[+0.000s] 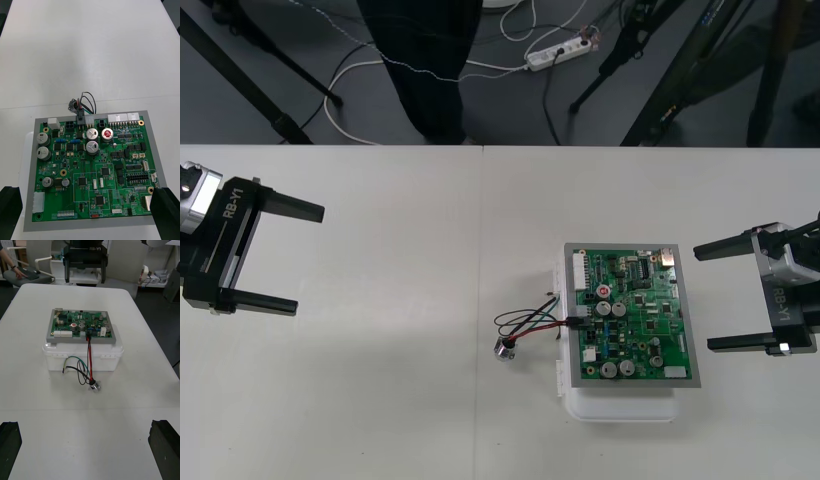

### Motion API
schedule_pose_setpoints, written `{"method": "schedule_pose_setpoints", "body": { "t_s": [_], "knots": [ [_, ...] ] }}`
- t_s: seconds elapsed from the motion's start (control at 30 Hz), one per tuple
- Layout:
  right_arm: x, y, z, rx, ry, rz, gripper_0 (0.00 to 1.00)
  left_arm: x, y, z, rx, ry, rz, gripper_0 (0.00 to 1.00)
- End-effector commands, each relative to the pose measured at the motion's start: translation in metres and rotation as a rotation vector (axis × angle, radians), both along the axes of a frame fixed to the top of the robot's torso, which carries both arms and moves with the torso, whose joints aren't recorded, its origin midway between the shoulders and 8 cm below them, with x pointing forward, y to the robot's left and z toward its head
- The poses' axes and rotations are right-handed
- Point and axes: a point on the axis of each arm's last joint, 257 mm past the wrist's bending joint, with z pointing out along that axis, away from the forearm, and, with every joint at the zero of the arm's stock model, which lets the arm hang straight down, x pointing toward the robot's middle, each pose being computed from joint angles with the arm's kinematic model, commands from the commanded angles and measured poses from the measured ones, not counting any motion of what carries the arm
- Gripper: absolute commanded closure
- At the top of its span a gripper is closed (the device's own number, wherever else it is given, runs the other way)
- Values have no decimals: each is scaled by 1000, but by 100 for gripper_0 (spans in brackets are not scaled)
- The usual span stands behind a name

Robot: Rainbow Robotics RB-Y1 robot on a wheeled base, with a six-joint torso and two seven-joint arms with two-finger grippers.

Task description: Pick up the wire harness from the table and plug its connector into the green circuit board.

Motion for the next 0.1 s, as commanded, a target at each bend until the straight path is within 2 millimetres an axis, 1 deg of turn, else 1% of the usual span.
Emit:
{"method": "schedule_pose_setpoints", "body": {
  "t_s": [0.03,0.1],
  "knots": [
    [-8,5,-3,8,-6,37,0,-12,11,6,43,41,-1,0],
    [-8,5,-3,8,-6,37,0,-12,11,6,43,41,-1,0]
  ]
}}
